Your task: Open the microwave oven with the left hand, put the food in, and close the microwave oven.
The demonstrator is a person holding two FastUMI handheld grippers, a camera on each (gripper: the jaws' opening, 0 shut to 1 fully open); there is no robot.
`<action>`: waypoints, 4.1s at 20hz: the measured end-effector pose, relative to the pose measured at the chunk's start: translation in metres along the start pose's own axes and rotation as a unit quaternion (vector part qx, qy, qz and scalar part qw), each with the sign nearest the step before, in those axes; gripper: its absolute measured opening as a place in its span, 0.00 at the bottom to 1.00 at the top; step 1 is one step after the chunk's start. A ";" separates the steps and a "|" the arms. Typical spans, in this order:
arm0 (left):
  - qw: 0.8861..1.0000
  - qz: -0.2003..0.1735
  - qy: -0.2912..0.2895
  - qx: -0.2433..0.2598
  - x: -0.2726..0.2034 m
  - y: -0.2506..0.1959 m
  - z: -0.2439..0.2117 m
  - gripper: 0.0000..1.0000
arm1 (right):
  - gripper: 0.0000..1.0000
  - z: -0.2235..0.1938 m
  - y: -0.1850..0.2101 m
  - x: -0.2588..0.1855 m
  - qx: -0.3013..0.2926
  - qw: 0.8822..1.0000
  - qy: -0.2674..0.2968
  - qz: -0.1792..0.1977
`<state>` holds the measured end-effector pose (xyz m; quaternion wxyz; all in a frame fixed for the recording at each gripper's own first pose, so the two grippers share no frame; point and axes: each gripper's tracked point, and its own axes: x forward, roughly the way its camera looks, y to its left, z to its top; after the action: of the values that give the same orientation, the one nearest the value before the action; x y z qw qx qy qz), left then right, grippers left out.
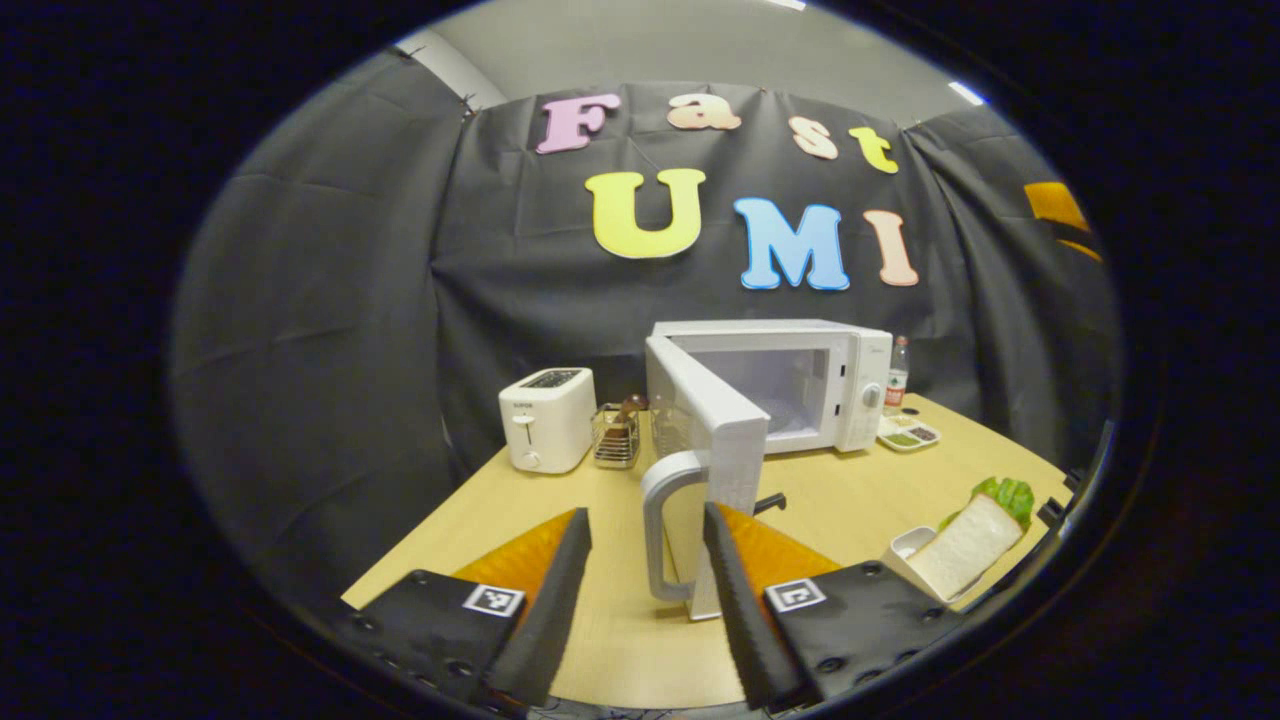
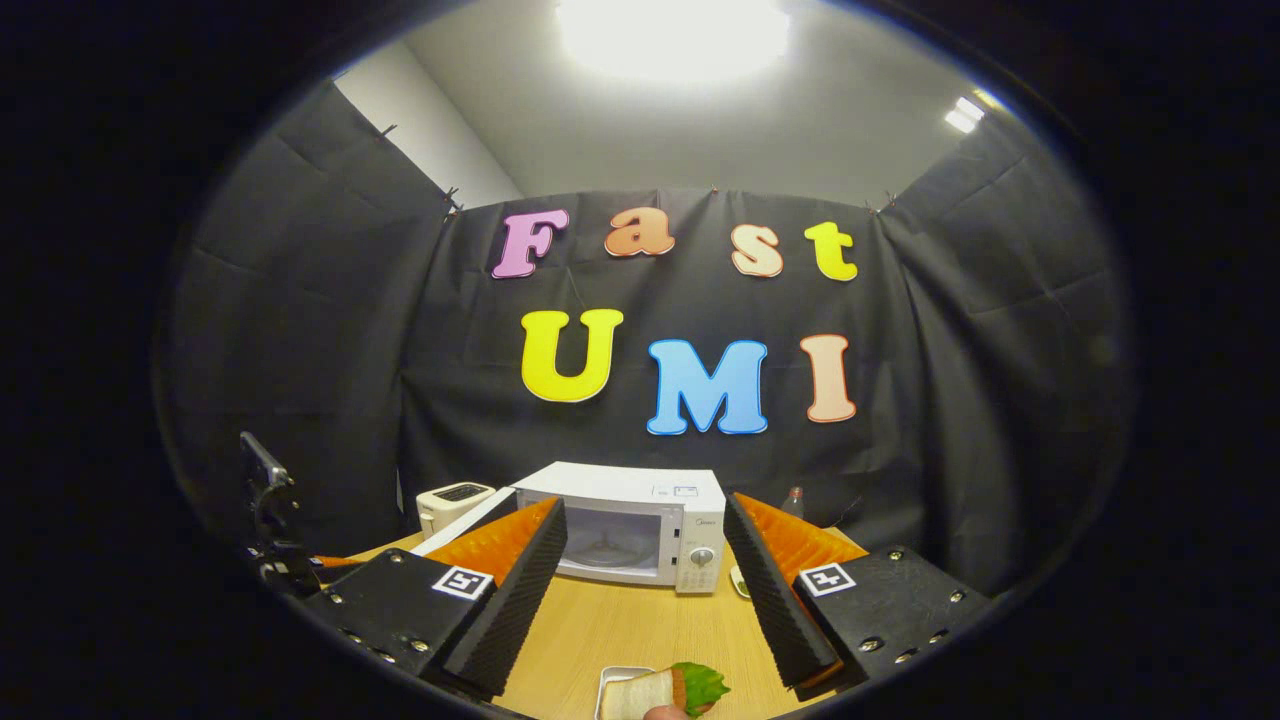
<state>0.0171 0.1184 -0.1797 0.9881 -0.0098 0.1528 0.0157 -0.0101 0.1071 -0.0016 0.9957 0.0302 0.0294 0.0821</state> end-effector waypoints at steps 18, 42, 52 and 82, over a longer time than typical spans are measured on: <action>0.980 0.094 -0.174 -0.024 -0.104 -0.006 0.182 0.97 | 0.98 -0.176 -0.055 0.039 0.150 0.939 0.295 0.088; 0.969 0.163 -0.186 -0.017 -0.144 -0.032 0.182 1.00 | 0.81 -0.291 -0.020 -0.020 0.257 0.810 0.500 0.165; 0.965 0.170 -0.200 -0.021 -0.142 -0.037 0.184 1.00 | 0.30 -0.269 -0.013 -0.018 0.270 0.804 0.493 0.194; 0.976 0.116 -0.182 -0.017 0.045 0.119 0.197 1.00 | 0.30 -0.225 0.083 0.248 0.346 0.905 0.247 0.013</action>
<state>0.1149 0.2432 -0.0072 0.9905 -0.0056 -0.0294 0.1344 0.2066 0.2426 -0.2334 0.8826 0.3517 0.3000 0.0849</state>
